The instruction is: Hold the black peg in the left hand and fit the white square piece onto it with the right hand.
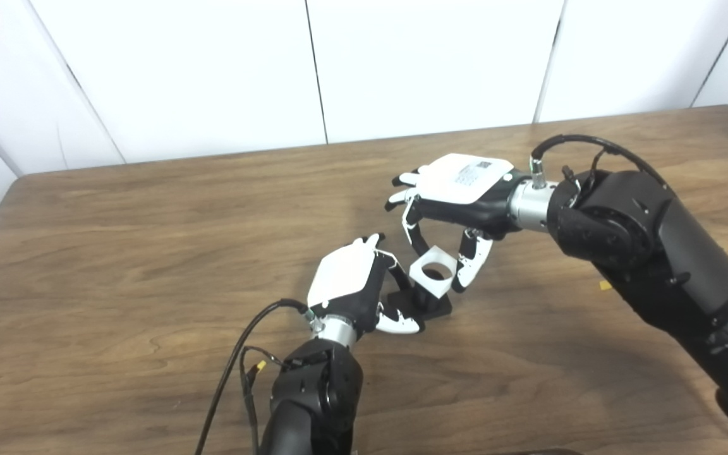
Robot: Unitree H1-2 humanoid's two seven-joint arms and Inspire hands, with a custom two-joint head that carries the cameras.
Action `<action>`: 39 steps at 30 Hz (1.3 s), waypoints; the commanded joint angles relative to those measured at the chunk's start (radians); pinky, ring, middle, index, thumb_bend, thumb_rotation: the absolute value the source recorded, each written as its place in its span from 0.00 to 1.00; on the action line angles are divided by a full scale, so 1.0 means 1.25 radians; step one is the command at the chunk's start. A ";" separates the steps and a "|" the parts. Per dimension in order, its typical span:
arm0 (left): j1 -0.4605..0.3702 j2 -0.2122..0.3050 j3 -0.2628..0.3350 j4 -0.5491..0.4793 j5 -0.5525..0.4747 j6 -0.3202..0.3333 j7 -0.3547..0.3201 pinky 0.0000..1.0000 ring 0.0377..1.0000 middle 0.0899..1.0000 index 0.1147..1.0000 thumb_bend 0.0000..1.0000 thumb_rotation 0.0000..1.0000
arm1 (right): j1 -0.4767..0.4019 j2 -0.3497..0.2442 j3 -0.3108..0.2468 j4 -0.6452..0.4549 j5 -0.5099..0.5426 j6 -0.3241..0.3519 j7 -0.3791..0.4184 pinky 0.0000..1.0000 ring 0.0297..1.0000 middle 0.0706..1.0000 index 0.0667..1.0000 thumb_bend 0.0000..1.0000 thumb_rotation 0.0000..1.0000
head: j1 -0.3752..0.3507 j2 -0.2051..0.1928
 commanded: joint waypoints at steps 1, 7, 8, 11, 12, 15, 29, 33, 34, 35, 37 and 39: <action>-0.004 -0.021 0.002 0.004 0.025 0.008 -0.012 1.00 1.00 0.99 0.41 0.52 0.05 | -0.034 0.005 -0.009 -0.009 -0.009 -0.011 -0.012 1.00 1.00 0.90 0.45 0.53 0.15 | -0.001 0.001; -0.003 -0.028 0.006 -0.002 0.035 0.009 -0.024 1.00 1.00 0.99 0.41 0.52 0.05 | -0.033 0.008 -0.010 -0.010 -0.012 -0.007 -0.006 1.00 1.00 0.90 0.45 0.53 0.15 | 0.001 0.005; -0.003 -0.028 0.005 -0.003 0.036 0.008 -0.025 1.00 1.00 0.99 0.41 0.52 0.05 | -0.033 0.008 -0.010 -0.010 -0.013 -0.007 -0.005 1.00 1.00 0.90 0.45 0.53 0.15 | 0.001 0.007; -0.003 -0.029 0.005 -0.004 0.037 0.008 -0.027 1.00 1.00 0.99 0.41 0.52 0.05 | -0.032 0.009 -0.011 -0.008 -0.013 -0.009 -0.006 1.00 1.00 0.91 0.45 0.53 0.15 | 0.002 0.008; -0.003 -0.030 0.006 -0.004 0.036 0.008 -0.027 1.00 1.00 0.99 0.41 0.52 0.05 | -0.032 0.008 -0.011 -0.007 -0.012 -0.010 -0.007 1.00 1.00 0.91 0.45 0.53 0.15 | 0.003 0.010; -0.003 -0.031 0.007 -0.003 0.036 0.008 -0.025 1.00 1.00 0.99 0.41 0.52 0.05 | -0.030 0.008 -0.010 -0.002 -0.013 -0.017 -0.014 1.00 1.00 0.90 0.45 0.53 0.15 | 0.003 0.010; -0.010 -0.045 0.015 -0.002 0.045 0.009 -0.035 1.00 1.00 0.99 0.41 0.52 0.05 | -0.027 0.021 -0.002 -0.006 -0.019 -0.020 -0.002 1.00 1.00 0.91 0.45 0.53 0.15 | 0.010 0.030; -0.009 -0.050 0.017 -0.003 0.049 0.009 -0.039 1.00 1.00 0.99 0.41 0.52 0.05 | -0.025 0.024 0.005 -0.010 -0.019 -0.024 0.003 1.00 1.00 0.91 0.45 0.53 0.15 | 0.009 0.031; -0.009 -0.050 0.017 -0.004 0.048 0.009 -0.039 1.00 1.00 0.99 0.41 0.52 0.05 | -0.023 0.025 0.006 -0.011 -0.018 -0.024 0.002 1.00 1.00 0.91 0.45 0.53 0.15 | 0.009 0.031; -0.010 -0.049 0.016 -0.004 0.046 0.009 -0.039 1.00 1.00 0.99 0.41 0.52 0.05 | -0.021 0.025 0.006 -0.012 -0.017 -0.024 0.001 1.00 1.00 0.91 0.45 0.53 0.15 | 0.009 0.031; -0.012 -0.046 0.014 -0.003 0.045 0.009 -0.040 1.00 1.00 0.99 0.41 0.52 0.05 | -0.018 0.026 0.006 -0.014 -0.014 -0.022 0.001 1.00 1.00 0.91 0.45 0.53 0.14 | 0.012 0.029; -0.013 -0.047 0.013 -0.002 0.046 0.009 -0.041 1.00 1.00 0.99 0.41 0.52 0.05 | -0.015 0.025 0.007 -0.015 -0.014 -0.022 0.003 1.00 1.00 0.91 0.45 0.53 0.14 | 0.014 0.030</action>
